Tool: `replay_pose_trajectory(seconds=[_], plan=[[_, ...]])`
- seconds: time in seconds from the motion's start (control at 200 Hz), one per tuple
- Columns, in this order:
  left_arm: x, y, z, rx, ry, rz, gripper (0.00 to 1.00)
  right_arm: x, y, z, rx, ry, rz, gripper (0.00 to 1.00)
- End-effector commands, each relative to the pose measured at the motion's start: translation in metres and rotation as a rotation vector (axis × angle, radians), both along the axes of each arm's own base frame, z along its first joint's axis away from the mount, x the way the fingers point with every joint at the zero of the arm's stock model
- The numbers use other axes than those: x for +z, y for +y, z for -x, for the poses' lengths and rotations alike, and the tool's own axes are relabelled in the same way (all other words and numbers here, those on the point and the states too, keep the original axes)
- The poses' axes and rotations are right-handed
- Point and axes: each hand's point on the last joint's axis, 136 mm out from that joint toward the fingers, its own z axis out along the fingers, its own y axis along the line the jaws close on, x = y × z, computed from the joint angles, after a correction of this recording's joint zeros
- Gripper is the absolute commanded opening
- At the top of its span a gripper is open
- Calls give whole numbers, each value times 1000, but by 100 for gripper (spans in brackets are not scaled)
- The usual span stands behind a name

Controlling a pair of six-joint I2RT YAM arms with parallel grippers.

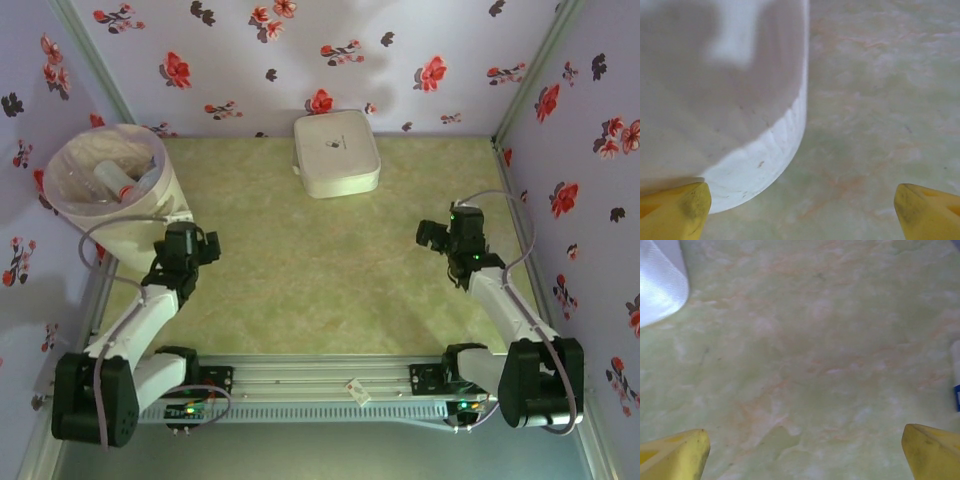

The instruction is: Put the plastic bottles in the bin

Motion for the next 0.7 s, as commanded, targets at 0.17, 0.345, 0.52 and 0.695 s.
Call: replay_pose_trajectory(seconds=[0.17, 0.345, 0.52, 0.695], plan=[[9, -45, -49, -314, -98, -22, 96, 6, -28, -7, -68, -111, 161, 99], [-1, -43, -70, -320, -112, -39, 97, -2, -33, -5, -90, -141, 180, 99], [-17, -26, -76, -280, -118, -53, 100, -12, -33, -8, -94, -206, 180, 99], [-17, -10, -81, -232, -192, -60, 100, -8, -28, -18, -65, -296, 191, 99]])
